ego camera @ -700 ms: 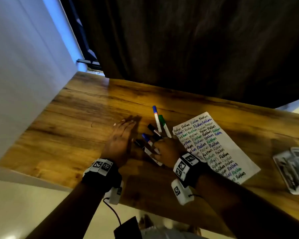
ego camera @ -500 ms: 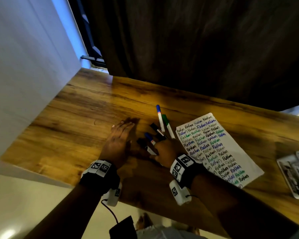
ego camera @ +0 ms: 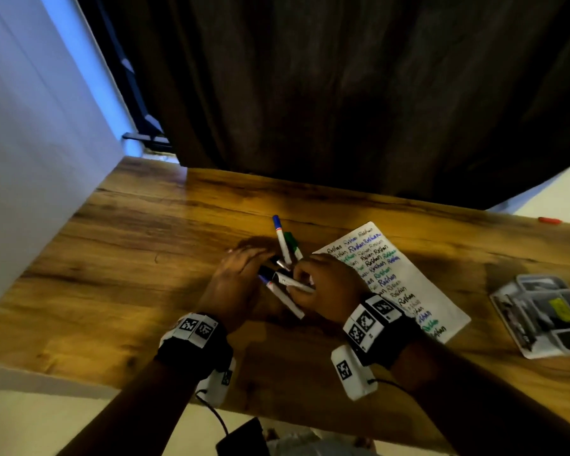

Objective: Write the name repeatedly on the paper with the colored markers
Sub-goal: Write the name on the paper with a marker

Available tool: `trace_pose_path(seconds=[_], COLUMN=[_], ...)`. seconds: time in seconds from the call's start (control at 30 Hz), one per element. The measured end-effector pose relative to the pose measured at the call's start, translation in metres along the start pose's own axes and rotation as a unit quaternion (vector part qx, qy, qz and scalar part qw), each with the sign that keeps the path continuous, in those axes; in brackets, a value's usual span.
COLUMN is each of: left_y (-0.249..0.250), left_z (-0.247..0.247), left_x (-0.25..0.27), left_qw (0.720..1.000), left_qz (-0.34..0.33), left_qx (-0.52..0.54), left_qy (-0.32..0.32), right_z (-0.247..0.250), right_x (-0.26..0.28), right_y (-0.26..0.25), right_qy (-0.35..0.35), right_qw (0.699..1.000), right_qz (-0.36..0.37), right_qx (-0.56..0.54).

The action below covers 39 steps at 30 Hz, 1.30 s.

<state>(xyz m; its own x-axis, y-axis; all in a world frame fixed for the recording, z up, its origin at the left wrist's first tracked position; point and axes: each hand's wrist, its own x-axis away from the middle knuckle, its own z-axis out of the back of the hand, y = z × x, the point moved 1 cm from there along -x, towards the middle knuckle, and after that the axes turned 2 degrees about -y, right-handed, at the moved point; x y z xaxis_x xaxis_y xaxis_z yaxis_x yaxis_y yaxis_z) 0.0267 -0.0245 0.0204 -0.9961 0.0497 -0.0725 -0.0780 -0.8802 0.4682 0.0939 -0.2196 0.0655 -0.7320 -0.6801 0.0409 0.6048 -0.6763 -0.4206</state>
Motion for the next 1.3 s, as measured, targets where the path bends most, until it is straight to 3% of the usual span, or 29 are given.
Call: trace_pose_path(seconds=[0.27,0.37,0.5,0.67,0.8,0.93,1.03,1.3], left_y=[0.064,0.094,0.126,0.172,0.195,0.219,0.234,0.255], left_z=[-0.019,-0.024,-0.039,-0.054,-0.064,-0.074,-0.078,-0.077], left_x=[-0.037,-0.049,-0.065,-0.086,-0.094,-0.096,-0.1,-0.109], left_qw=[0.996,0.993,0.982,0.972,0.958,0.958,0.965,0.97], left_qz=[-0.038,-0.078,-0.169,-0.213,-0.264,-0.265,-0.243,-0.15], left_qx=[0.084,0.065,0.026,0.065,0.038,-0.017,-0.022,-0.032], left_qy=[-0.013,-0.064,-0.08,-0.074,-0.105,-0.104,-0.099,-0.188], right_z=[0.05,0.066,0.074,0.083,0.098,0.102,0.089,0.101], right_x=[0.046,0.067,0.086,0.104,0.127,0.147,0.148,0.149], right_y=[0.035,0.052,0.077,0.113,0.145,0.175,0.2,0.206], right_qy=[0.072,0.092,0.085,0.096,0.053,0.076,0.049,0.041], right_qw=[0.985,0.957,0.919,0.9,0.91,0.936,0.952,0.949], right_qz=[-0.075,-0.083,-0.051,-0.057,-0.069,-0.043,-0.023,0.059], right_qx=[-0.14,-0.261,-0.381,-0.421,-0.406,-0.341,-0.3,-0.307])
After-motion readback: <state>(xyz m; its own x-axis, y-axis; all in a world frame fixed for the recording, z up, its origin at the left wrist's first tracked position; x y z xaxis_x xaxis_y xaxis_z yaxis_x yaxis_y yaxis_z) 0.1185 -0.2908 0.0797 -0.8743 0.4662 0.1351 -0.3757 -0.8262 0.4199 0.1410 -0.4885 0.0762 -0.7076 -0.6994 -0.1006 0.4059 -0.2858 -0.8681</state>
